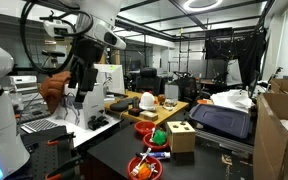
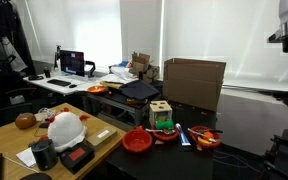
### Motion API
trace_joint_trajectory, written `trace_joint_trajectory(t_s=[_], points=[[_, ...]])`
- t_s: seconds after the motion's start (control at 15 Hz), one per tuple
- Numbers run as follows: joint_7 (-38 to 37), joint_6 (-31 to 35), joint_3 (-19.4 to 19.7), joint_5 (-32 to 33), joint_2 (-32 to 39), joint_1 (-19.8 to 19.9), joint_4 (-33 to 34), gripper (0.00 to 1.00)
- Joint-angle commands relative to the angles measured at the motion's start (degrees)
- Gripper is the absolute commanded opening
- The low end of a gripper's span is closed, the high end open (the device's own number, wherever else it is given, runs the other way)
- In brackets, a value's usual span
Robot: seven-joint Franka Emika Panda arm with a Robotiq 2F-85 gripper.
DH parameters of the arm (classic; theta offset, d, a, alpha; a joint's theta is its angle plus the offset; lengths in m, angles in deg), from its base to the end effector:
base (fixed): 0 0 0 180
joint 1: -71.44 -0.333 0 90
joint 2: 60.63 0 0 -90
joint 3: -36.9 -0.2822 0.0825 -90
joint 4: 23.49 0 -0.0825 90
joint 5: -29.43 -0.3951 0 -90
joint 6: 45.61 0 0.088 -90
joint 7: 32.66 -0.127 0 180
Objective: Put the tube in the red bowl to the right
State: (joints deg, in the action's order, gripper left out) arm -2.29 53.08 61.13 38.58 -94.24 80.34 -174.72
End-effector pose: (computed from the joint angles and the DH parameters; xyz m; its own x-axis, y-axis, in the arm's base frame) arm 0.2902 -0.1861 0.3376 0.9560 0.1420 -0.2566 0.0748 -0.9641 -0.2549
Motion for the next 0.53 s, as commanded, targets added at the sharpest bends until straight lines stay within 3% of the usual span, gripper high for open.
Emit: trace_joint_trajectory(t_s=[0.0,0.47], points=[[0.5,0.0,-1.0,-0.5,0.3,1.1,0.0,1.0],[-0.7,1.3,-3.6,-1.2,3.2,-0.9,2.5,1.0]])
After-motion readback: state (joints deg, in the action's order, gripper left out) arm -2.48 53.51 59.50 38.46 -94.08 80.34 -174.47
